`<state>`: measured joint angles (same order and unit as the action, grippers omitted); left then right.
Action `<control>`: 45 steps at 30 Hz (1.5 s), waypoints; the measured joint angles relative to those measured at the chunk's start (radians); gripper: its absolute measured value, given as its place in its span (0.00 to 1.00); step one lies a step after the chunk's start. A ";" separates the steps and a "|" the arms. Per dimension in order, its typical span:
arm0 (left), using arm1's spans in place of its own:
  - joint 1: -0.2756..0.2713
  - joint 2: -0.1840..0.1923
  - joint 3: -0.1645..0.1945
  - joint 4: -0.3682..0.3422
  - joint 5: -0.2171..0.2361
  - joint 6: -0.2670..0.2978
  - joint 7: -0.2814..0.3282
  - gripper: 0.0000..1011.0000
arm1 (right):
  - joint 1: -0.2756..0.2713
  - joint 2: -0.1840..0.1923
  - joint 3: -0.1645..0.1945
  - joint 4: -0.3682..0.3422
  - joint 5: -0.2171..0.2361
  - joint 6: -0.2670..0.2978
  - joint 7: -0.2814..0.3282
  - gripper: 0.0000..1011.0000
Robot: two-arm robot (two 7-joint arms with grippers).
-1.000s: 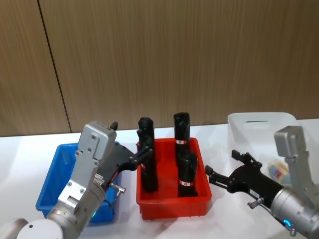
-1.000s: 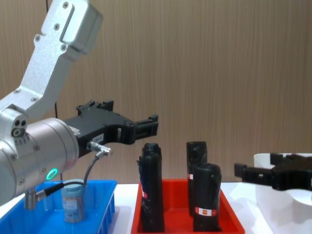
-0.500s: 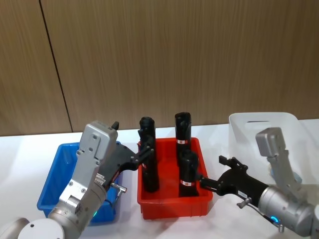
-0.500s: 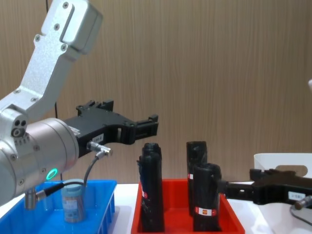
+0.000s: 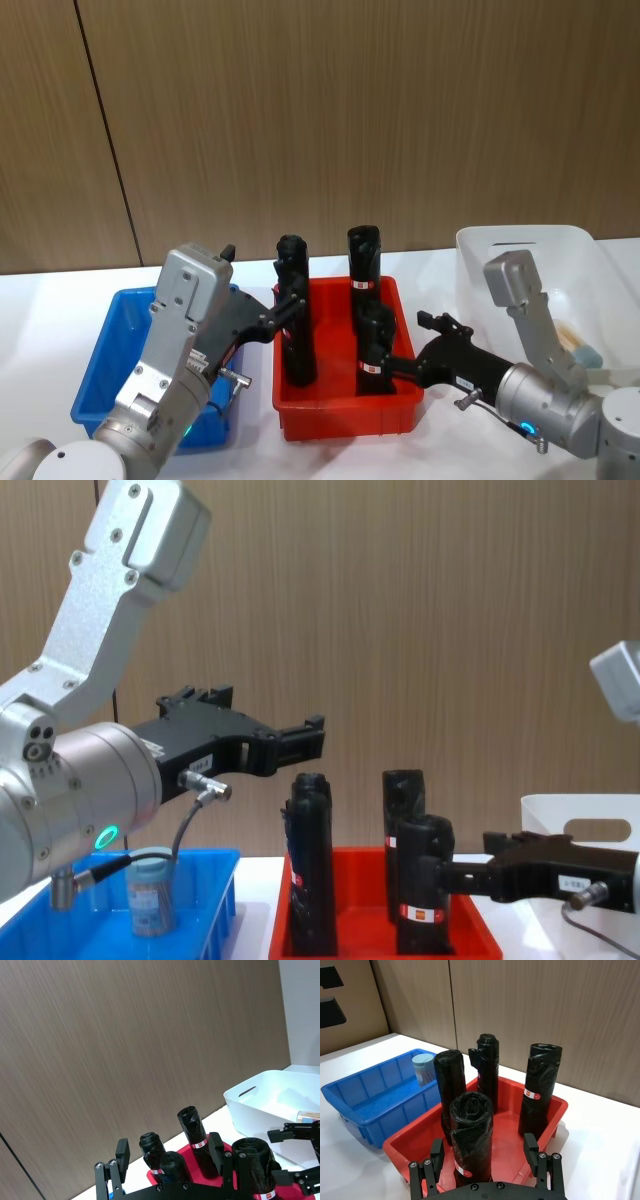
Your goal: Pick the cotton swabs from the blue box and place them into the white box.
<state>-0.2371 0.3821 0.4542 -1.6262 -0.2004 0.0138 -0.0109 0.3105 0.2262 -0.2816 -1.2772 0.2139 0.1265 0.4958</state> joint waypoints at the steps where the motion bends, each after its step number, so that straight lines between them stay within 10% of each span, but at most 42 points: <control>1: 0.000 0.000 0.000 0.000 0.000 0.000 0.000 0.99 | 0.003 -0.001 -0.001 0.004 -0.002 -0.001 0.002 0.99; 21: 0.000 0.000 0.000 0.000 0.000 0.000 0.000 0.99 | 0.076 -0.038 -0.025 0.087 -0.039 -0.012 0.043 0.99; 45: 0.000 0.000 0.000 0.000 0.000 0.000 0.000 0.99 | 0.120 -0.054 -0.036 0.126 -0.044 -0.002 0.067 0.43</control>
<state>-0.2371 0.3821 0.4543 -1.6262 -0.2004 0.0139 -0.0109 0.4307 0.1722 -0.3179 -1.1514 0.1695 0.1248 0.5632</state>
